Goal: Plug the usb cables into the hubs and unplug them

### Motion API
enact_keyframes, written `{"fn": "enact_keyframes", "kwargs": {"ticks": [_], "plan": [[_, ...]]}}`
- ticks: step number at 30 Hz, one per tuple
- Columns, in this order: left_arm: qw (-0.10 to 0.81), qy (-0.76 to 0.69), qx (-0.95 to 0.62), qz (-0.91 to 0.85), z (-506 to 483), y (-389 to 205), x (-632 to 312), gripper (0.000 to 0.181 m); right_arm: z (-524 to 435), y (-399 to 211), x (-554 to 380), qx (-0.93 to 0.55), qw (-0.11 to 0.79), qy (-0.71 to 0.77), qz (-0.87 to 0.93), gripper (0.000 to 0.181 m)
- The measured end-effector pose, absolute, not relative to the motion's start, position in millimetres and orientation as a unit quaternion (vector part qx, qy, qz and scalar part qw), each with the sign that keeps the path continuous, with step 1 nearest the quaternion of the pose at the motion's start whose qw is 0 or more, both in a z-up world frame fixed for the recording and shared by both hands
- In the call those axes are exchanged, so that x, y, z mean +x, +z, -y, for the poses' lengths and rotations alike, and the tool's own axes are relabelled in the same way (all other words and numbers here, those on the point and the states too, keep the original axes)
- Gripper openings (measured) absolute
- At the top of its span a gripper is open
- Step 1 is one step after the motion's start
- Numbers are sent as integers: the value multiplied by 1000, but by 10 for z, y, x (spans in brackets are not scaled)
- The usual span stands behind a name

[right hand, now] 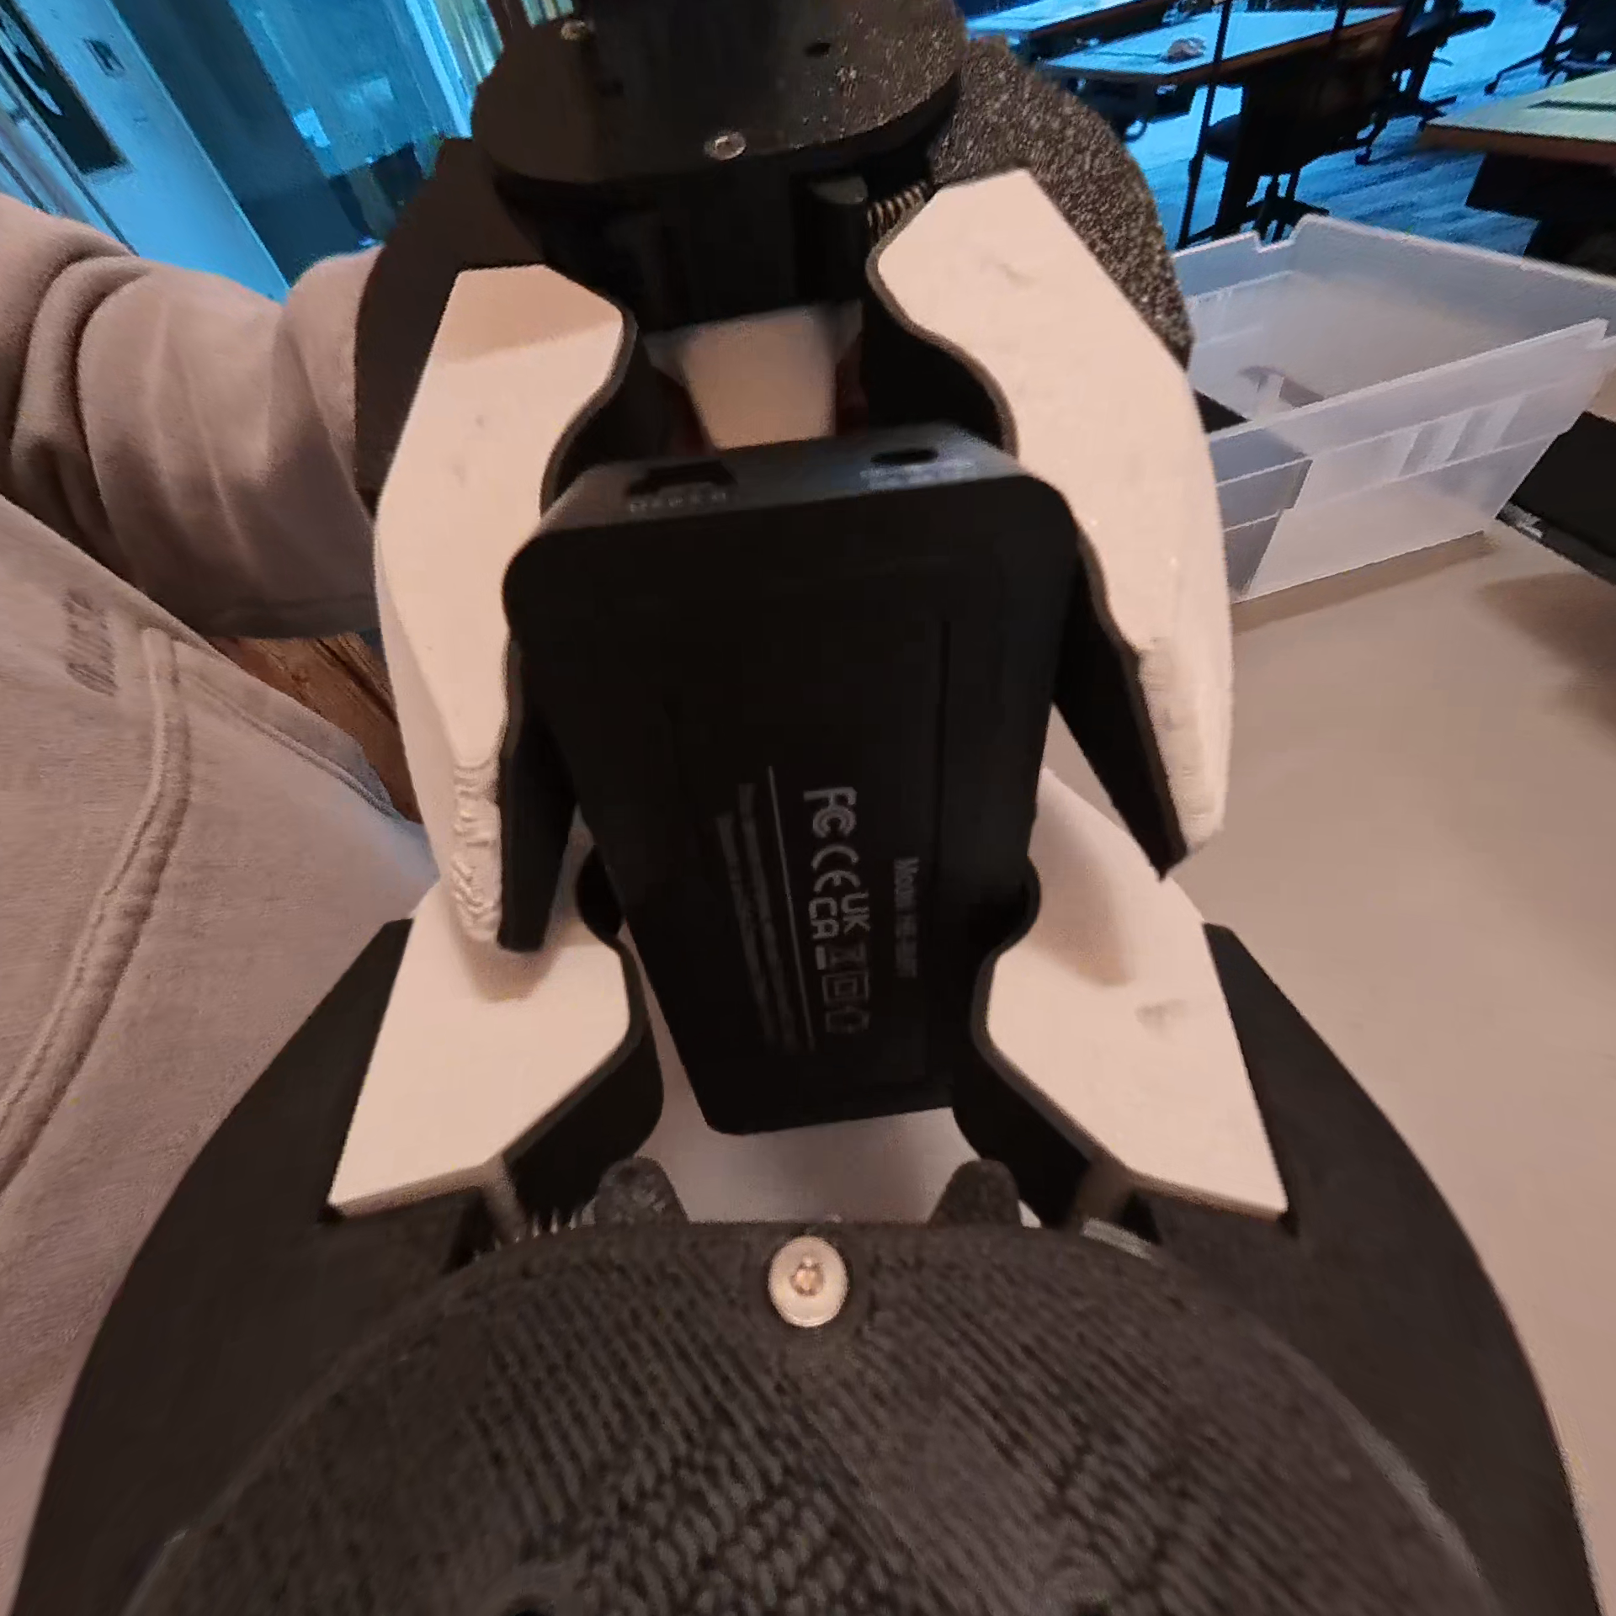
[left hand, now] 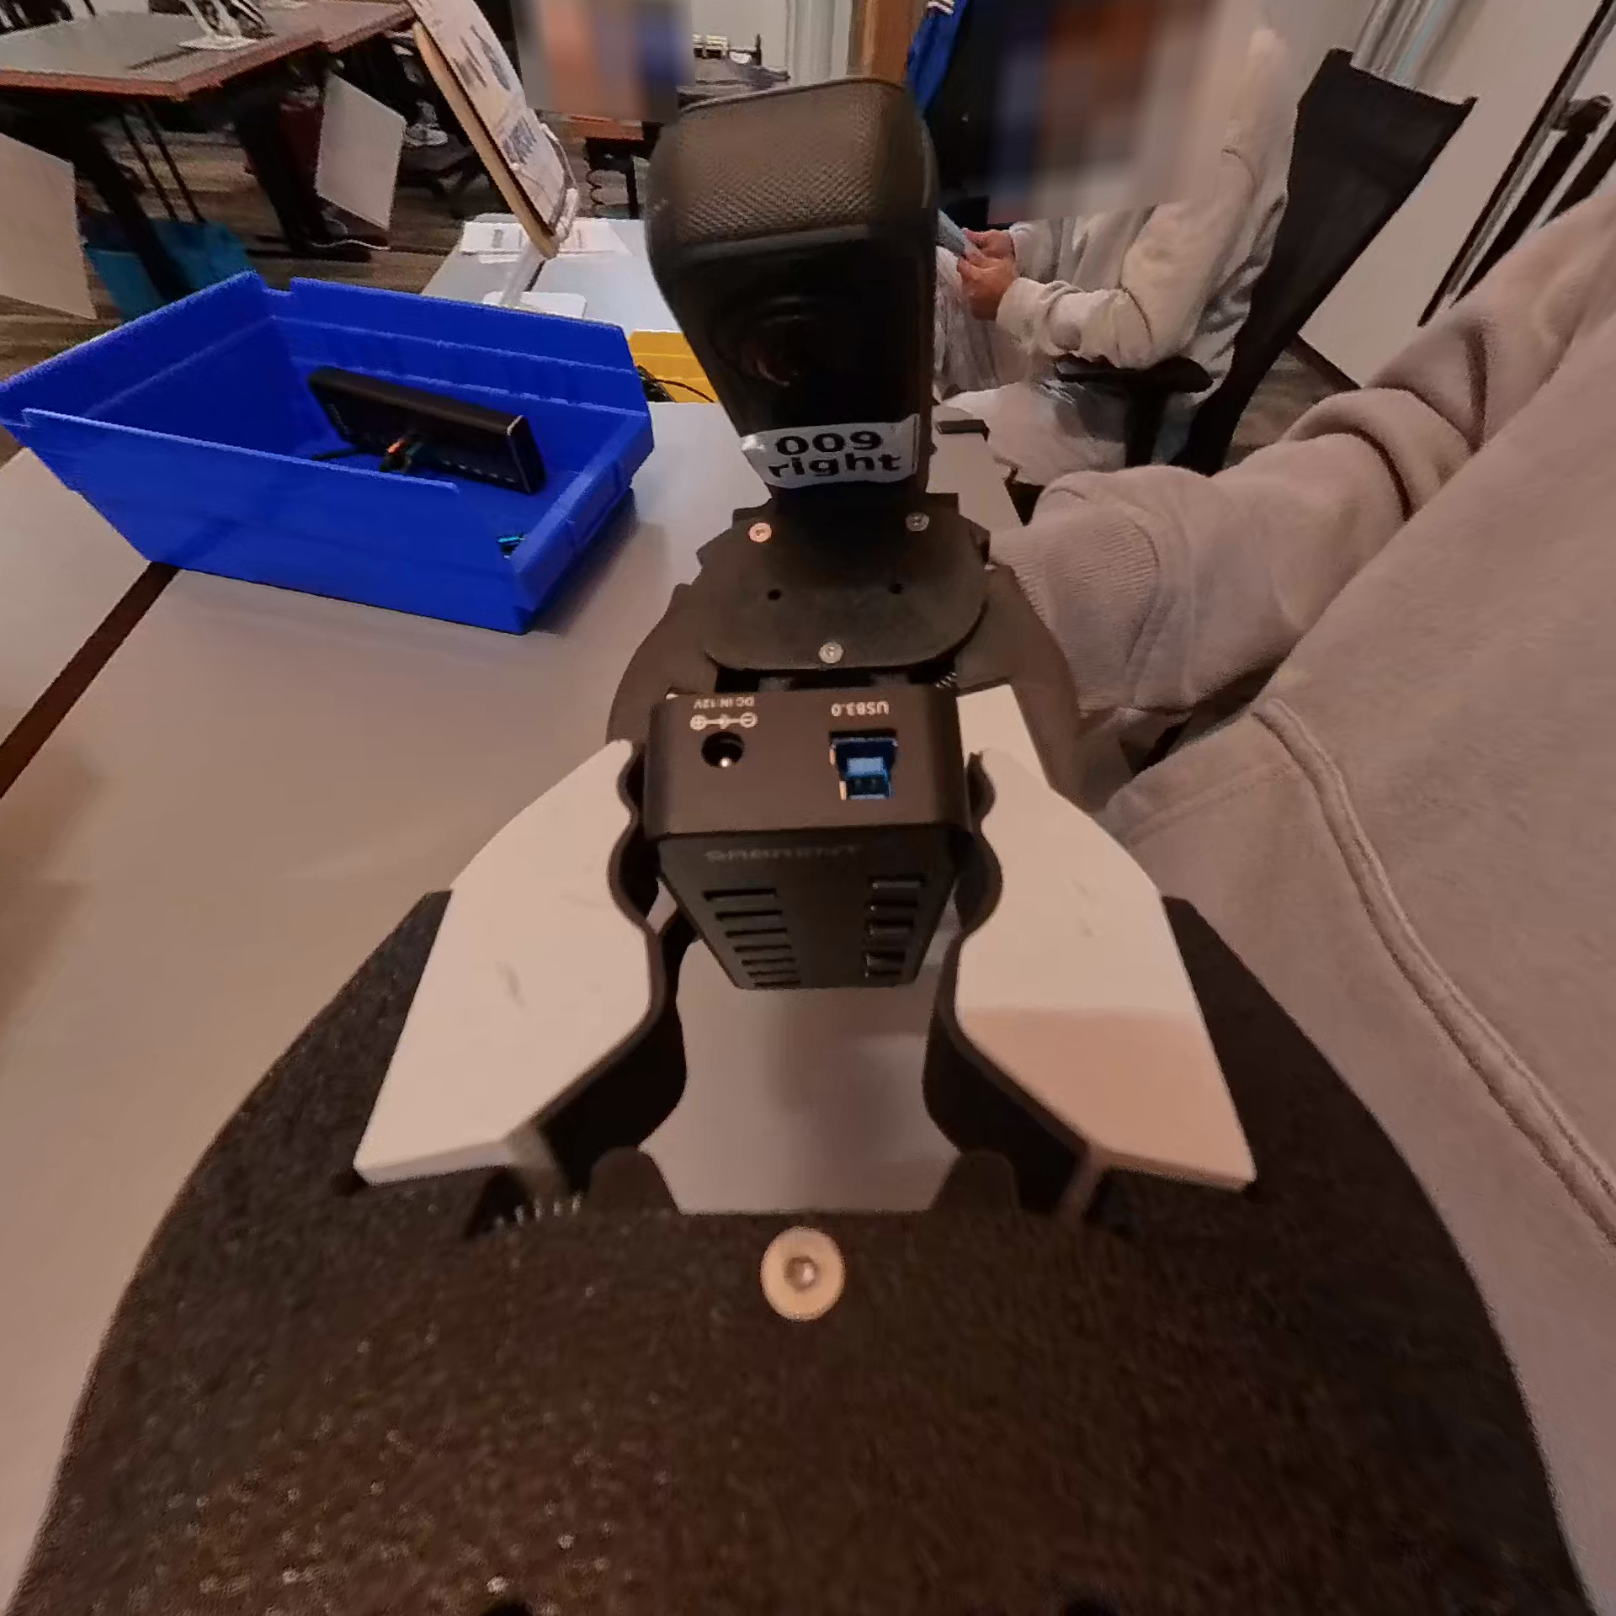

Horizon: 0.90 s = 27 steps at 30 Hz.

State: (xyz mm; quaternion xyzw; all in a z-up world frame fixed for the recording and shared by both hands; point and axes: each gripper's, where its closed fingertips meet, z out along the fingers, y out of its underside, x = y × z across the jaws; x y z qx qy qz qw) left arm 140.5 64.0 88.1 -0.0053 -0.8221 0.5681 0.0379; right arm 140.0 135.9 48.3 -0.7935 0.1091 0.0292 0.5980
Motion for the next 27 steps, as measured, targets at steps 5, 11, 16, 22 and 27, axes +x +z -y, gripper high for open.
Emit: {"fn": "enact_keyframes", "kwargs": {"ticks": [5,11,16,22,27], "plan": [[44,564,3,825,-631,877,1377,67,-1322,490,1406,-788,607,11,-104,74],[29,580,58,812,-648,1123,1453,74,-1243,634,1516,-723,676,18,-142,75],[-27,523,58,850,-668,1045,1499,70,-1212,639,1496,-723,677,8,-138,75],[-18,506,29,862,-656,985,1432,57,-1245,561,1423,-754,645,6,-124,75],[-20,503,26,863,-647,957,1429,57,-1256,567,1433,-764,634,-7,-124,79]]}}
